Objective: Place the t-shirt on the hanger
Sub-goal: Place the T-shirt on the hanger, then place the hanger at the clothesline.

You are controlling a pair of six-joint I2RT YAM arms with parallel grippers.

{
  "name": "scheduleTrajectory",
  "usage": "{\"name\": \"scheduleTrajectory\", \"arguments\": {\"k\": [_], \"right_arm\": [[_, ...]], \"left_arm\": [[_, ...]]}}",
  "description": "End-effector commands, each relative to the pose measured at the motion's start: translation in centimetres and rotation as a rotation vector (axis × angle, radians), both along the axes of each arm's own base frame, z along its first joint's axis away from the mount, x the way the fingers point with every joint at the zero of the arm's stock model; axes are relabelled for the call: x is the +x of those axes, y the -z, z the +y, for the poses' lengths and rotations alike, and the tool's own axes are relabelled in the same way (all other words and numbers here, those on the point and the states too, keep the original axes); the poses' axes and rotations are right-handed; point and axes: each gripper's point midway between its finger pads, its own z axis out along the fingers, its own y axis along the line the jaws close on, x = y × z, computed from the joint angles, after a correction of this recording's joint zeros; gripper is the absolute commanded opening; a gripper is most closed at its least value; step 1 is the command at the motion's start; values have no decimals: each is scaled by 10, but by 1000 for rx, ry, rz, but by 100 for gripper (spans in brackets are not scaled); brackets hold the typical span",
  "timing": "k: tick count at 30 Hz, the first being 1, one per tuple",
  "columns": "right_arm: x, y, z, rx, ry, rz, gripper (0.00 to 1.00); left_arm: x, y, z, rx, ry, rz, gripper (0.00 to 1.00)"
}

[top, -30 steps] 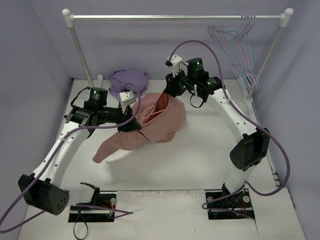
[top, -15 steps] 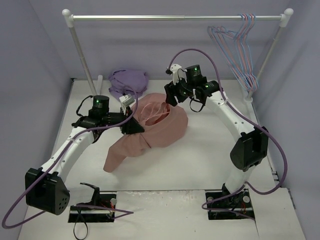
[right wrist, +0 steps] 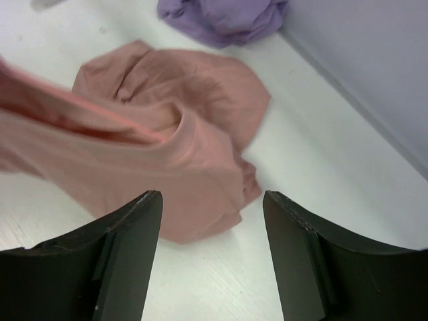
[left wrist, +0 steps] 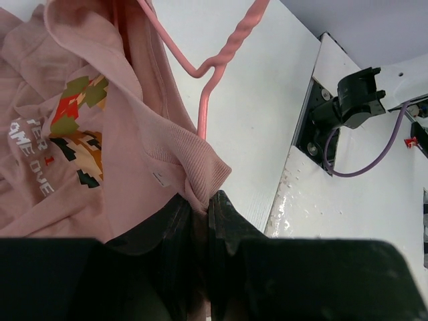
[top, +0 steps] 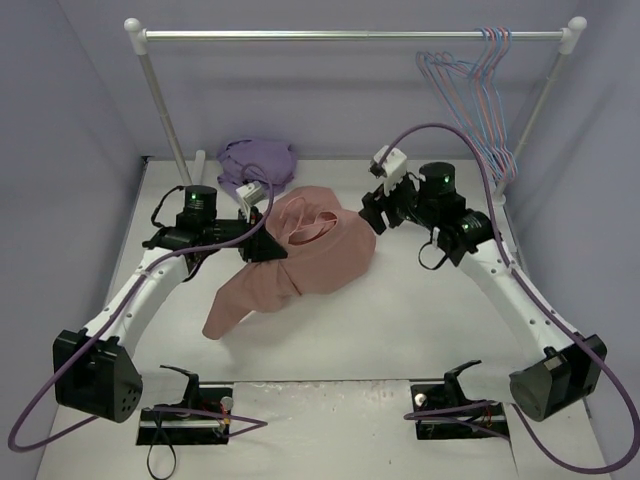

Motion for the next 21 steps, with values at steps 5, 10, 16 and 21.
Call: {"name": "scheduleTrajectory", "arguments": {"k": [5,10,16,21], "right_arm": [[-2,30,14,-8,-142,-152,66],[15,38,18,-16,-137,-201,69],[38,28,26,-35,-141,-268,70],[44,36,36,-37,-191,-253,71]], "left_arm": [[9,-55,0,-24,8,-153,0],[5,-64,1,-25,12,-150,0],[1,-67,1,-29,25,-137,0],[-1,-72,0,-35,34,-136,0]]}}
